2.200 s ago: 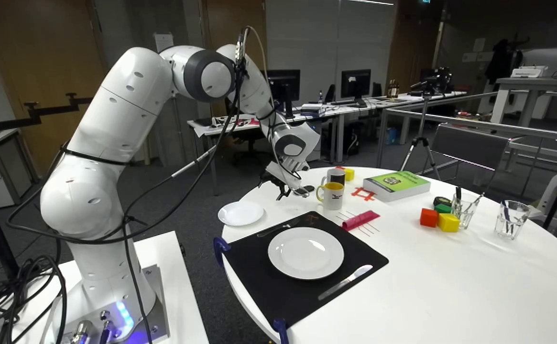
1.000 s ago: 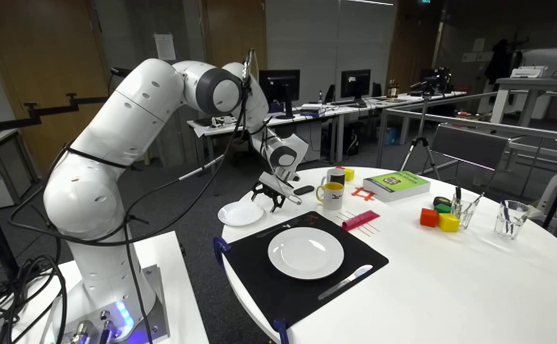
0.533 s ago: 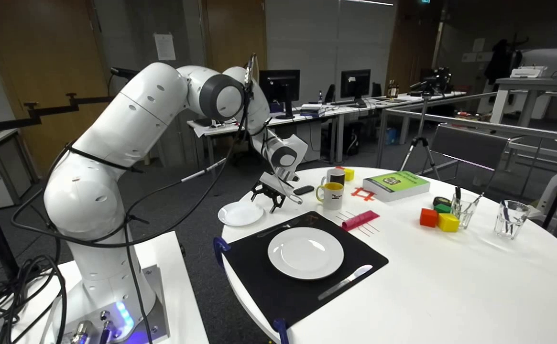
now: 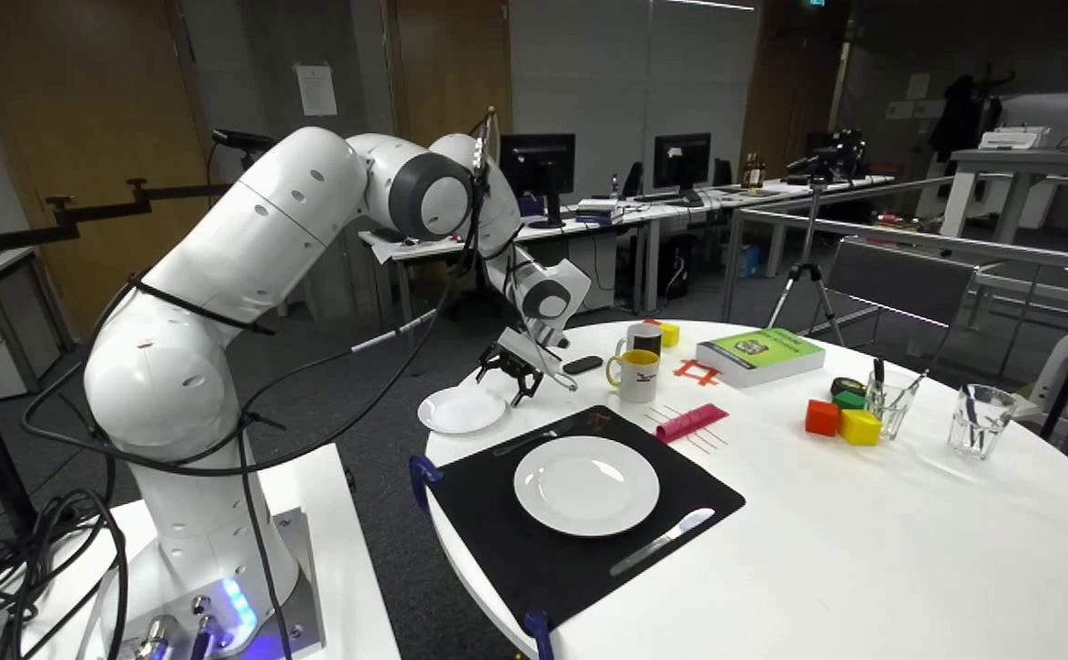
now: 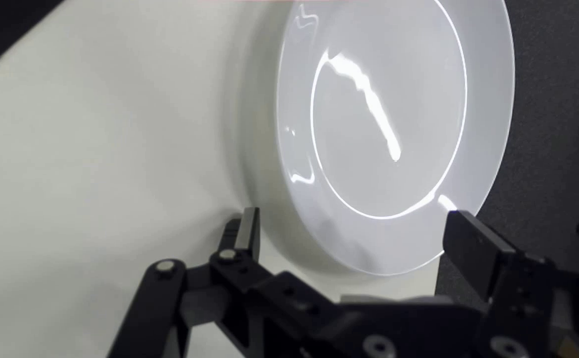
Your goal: Put the plate over the other
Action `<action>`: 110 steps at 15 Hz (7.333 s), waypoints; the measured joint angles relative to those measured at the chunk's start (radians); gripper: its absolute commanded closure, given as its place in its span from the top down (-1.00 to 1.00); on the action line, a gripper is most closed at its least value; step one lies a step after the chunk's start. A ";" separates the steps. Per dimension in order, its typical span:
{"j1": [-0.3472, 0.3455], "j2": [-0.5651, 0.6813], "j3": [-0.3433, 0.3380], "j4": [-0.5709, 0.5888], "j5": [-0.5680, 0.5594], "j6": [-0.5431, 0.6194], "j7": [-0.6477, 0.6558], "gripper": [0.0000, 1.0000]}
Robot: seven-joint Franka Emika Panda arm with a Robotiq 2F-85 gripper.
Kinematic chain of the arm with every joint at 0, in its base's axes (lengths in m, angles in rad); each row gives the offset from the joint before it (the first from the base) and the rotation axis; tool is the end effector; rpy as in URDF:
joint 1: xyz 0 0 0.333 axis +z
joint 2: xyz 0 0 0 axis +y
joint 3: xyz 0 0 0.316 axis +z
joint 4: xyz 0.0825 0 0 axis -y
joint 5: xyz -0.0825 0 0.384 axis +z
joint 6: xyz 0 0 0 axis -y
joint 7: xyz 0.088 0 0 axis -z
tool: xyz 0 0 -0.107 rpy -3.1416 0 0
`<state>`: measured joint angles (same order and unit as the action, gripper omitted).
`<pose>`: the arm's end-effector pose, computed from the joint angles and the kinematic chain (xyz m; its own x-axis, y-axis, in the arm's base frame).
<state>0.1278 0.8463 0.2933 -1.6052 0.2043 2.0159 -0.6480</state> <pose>0.5876 0.2597 0.1252 0.5947 0.7939 -0.1266 0.6394 -0.5626 -0.5240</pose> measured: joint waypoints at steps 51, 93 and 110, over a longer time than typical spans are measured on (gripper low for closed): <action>-0.242 -0.362 -0.076 -0.237 0.236 -0.051 -0.178 -0.98; -0.404 -0.599 -0.503 -0.678 0.701 0.107 -0.234 -0.98; -0.462 -0.422 -0.483 -0.559 0.725 0.022 -0.236 -0.98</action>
<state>-0.3341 0.4244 -0.1899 -2.1646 0.9292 2.0382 -0.8840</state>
